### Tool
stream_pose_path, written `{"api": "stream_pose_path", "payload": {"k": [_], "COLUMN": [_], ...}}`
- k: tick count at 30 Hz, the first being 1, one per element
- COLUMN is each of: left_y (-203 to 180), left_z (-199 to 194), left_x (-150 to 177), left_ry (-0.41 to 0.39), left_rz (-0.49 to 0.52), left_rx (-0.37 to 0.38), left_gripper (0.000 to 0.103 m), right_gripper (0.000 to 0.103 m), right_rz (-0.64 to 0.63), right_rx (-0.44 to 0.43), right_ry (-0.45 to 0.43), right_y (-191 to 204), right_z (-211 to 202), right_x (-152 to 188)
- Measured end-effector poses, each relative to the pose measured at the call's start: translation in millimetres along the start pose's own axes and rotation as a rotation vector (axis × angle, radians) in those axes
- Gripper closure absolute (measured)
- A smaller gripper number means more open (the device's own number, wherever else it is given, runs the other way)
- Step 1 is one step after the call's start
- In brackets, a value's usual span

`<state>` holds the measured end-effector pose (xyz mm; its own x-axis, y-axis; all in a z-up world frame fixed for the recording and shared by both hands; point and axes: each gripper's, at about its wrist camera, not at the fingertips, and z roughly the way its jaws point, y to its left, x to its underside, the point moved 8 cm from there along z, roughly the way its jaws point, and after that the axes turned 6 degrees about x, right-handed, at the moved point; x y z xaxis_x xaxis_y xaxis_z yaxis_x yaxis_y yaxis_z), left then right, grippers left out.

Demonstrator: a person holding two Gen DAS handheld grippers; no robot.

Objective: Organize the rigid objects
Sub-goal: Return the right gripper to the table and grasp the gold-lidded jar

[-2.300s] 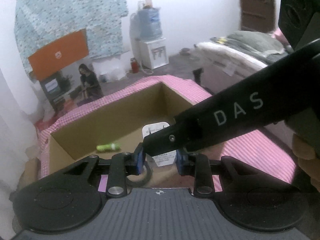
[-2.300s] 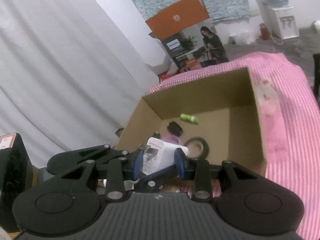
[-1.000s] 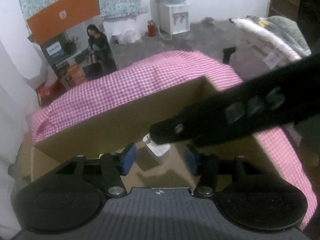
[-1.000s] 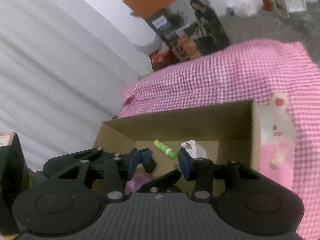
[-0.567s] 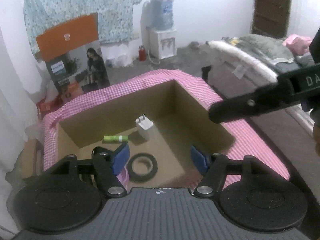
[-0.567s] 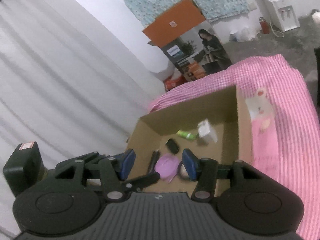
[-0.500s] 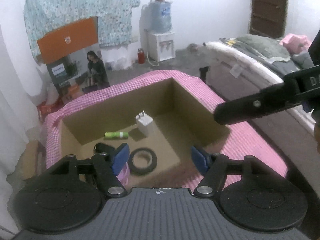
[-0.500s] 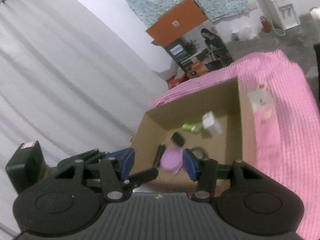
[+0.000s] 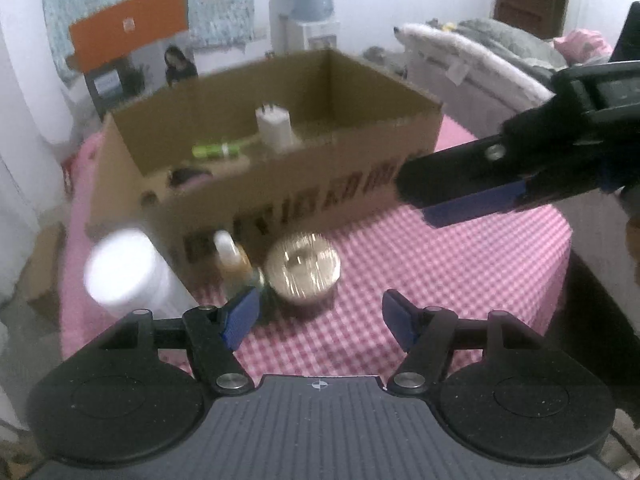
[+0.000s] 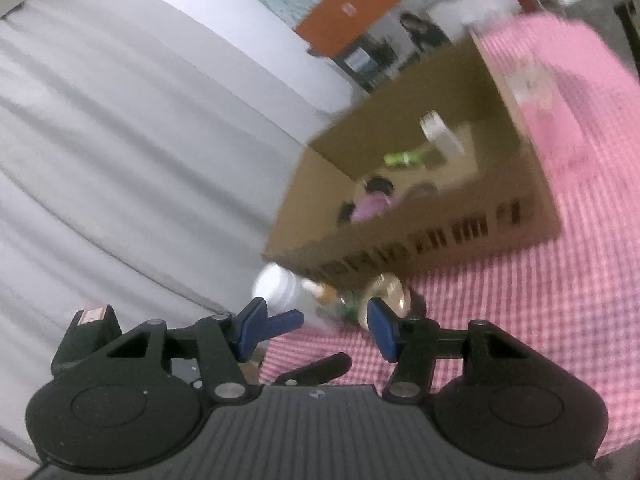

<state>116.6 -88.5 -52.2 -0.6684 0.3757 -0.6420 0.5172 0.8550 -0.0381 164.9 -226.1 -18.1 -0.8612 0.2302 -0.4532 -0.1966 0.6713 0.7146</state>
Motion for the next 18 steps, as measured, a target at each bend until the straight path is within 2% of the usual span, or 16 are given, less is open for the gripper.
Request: {"api": "stream_pose_path", "payload": {"k": [7, 18], "left_y": [8, 12], "left_z": [29, 50], "left_x": [14, 16], "left_ry": [0.036, 0.044], "left_rz": [0.033, 0.053], "left_rx": [-0.008, 0.021], "left_gripper": [0.037, 0.039], "right_gripper": [0.046, 0.055], "right_rz": [0.077, 0.092], "right_rx": [0.068, 0.112], "right_ry": [0.042, 0.079], "right_y": [-31, -49], "right_z": [48, 91], "right_x": [16, 6]}}
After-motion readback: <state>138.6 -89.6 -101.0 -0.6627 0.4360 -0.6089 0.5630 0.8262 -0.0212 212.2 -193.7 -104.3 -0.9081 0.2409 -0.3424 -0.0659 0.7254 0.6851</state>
